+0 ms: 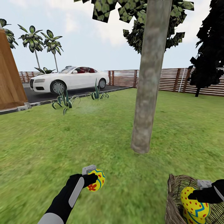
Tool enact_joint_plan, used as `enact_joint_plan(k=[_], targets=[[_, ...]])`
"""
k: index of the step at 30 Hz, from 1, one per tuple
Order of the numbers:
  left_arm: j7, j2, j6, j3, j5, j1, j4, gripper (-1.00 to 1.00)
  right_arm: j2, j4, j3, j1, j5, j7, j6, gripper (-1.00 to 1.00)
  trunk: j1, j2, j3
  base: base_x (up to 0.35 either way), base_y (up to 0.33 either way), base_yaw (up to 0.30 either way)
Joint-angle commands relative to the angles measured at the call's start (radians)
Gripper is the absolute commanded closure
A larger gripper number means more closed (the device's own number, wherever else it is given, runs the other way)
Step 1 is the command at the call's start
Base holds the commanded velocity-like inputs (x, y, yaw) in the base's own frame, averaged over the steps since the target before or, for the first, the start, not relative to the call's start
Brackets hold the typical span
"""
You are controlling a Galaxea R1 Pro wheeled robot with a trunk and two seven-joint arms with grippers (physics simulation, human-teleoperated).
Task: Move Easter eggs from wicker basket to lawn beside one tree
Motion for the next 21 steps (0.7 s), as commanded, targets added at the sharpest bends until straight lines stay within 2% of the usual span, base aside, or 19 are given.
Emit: enact_joint_plan(k=[1, 21], targets=[[0.009, 0.0, 0.003, -0.002, 0.01, 0.0, -0.001, 1.0, -0.001, -0.001, 0.006, -0.001, -0.006, -0.002, 0.005, 1.0, -0.004, 0.007, 0.002, 0.0, 0.0, 0.0], [0.009, -0.001, 0.003, -0.004, 0.01, 0.0, -0.001, 1.0, 0.0, -0.001, 0.006, -0.001, -0.005, -0.002, 0.005, 1.0, -0.081, 0.147, 0.065, 0.0, 0.0, 0.0]])
